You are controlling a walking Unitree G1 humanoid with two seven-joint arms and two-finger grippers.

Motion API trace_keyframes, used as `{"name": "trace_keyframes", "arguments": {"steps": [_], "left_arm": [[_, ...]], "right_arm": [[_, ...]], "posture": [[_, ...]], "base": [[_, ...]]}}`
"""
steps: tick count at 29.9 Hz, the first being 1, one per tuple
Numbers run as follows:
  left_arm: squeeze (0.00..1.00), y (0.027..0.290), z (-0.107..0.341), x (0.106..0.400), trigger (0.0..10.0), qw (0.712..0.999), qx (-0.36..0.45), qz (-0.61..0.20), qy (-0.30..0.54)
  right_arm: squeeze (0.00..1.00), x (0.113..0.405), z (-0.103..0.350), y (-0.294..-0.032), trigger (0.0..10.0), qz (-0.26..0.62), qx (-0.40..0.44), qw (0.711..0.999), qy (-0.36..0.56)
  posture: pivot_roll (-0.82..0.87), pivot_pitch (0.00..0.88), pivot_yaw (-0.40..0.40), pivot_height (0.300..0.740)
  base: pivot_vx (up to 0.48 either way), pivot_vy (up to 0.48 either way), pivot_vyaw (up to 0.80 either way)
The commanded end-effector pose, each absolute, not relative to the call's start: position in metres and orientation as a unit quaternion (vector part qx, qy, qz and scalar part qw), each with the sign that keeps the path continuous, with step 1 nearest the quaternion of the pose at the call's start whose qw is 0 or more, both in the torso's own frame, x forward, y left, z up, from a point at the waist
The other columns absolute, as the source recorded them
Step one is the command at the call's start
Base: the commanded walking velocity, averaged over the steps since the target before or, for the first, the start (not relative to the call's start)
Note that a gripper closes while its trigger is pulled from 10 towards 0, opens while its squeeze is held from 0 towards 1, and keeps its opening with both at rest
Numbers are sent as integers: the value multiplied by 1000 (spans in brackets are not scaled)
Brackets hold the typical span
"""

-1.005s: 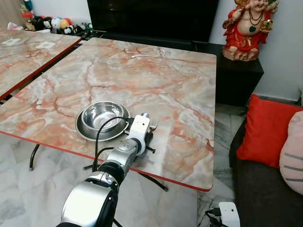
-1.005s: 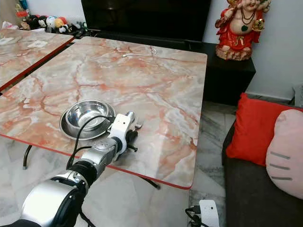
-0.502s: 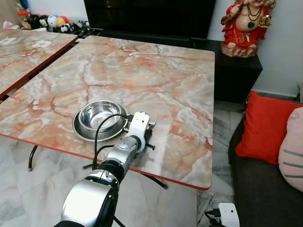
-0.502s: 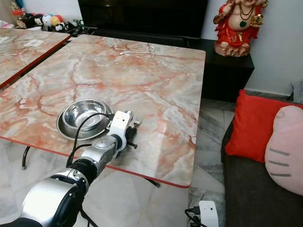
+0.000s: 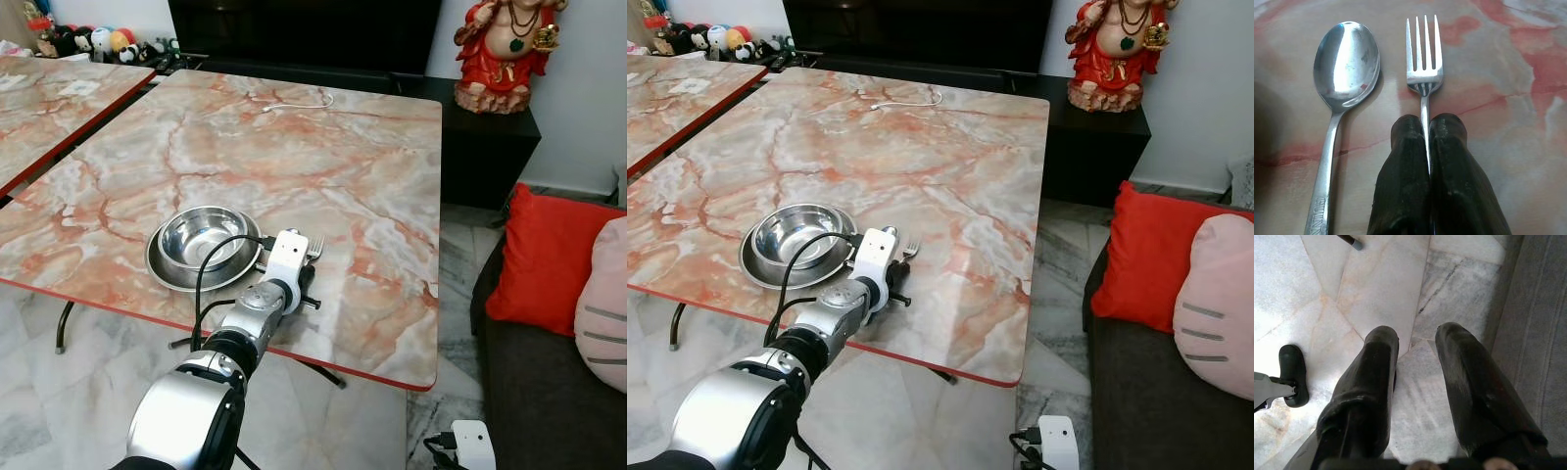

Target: Setting the table

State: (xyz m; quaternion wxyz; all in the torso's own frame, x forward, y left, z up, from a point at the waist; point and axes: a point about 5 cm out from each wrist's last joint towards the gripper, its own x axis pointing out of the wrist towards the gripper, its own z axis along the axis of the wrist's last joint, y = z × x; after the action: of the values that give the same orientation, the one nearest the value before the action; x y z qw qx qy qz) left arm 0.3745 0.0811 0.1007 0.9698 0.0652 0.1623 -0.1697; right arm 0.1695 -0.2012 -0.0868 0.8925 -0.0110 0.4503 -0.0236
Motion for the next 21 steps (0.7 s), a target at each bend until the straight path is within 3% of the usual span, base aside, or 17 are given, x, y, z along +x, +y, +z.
{"name": "trace_keyframes", "arguments": {"steps": [1, 4, 5, 13, 16, 21], "left_arm": [[400, 85, 100, 375, 10000, 970, 70, -162, 167], [400, 85, 101, 376, 10000, 970, 70, -162, 167], [475, 85, 101, 376, 10000, 970, 70, -162, 166], [514, 85, 102, 377, 10000, 970, 74, -161, 165], [667, 85, 102, 377, 10000, 970, 75, -160, 164], [690, 85, 104, 377, 10000, 971, 76, -161, 162]], "right_arm": [[0, 165, -89, -201, 10000, -27, -5, 890, 454], [0, 165, -89, -201, 10000, -27, -6, 890, 454], [0, 165, -89, -201, 10000, -27, -6, 890, 454], [0, 165, -89, -201, 10000, -27, -6, 891, 454], [0, 166, -88, -201, 10000, -27, -6, 891, 454], [0, 166, -88, -201, 10000, -26, -7, 891, 453]], "posture": [[14, 33, -9, 740], [14, 33, -9, 740], [14, 33, -9, 740], [16, 29, -9, 740], [17, 28, -10, 740], [17, 27, -9, 740]], "base": [[0, 0, 0], [0, 0, 0], [0, 0, 0], [0, 0, 0], [0, 0, 0], [0, 0, 0]]}}
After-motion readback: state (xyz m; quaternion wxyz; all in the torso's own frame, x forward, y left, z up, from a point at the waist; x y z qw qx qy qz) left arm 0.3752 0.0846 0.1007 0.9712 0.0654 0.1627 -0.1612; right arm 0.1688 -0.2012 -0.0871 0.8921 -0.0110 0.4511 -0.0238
